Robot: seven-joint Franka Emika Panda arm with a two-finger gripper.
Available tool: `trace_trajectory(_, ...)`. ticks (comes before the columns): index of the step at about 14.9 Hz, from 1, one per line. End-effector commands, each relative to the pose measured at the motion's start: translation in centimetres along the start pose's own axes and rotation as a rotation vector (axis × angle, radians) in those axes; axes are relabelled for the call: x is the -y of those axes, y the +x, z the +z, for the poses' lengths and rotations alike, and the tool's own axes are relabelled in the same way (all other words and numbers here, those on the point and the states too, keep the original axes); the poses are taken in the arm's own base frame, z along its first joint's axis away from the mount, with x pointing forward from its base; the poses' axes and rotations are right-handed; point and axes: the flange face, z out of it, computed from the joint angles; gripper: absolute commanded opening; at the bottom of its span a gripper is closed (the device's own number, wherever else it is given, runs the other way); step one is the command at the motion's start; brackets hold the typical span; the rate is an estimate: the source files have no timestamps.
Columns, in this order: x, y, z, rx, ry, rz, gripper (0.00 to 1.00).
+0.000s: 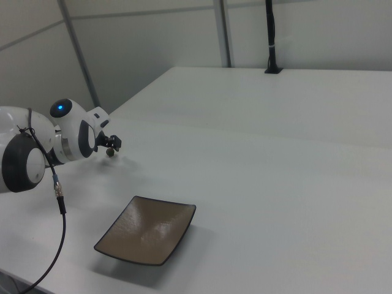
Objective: Strawberries on a ceramic plate
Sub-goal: 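Close the gripper around the red strawberry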
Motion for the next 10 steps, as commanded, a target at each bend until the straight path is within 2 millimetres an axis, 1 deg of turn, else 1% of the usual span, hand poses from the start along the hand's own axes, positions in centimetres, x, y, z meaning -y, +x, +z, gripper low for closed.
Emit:
trace_trajectory(1,0.34,-0.09,1.06,-0.021,-0.013,-0.046,0.60)
trace_trajectory(2,0.39,-0.18,1.16,-0.020,-0.016,-0.056,0.54)
trace_trajectory(3,0.48,-0.21,1.16,-0.020,-0.020,-0.071,0.50)
trace_trajectory(7,0.38,-0.28,1.25,-0.019,-0.021,-0.075,0.46)
trace_trajectory(10,0.43,-0.16,1.14,-0.031,-0.019,-0.076,0.47)
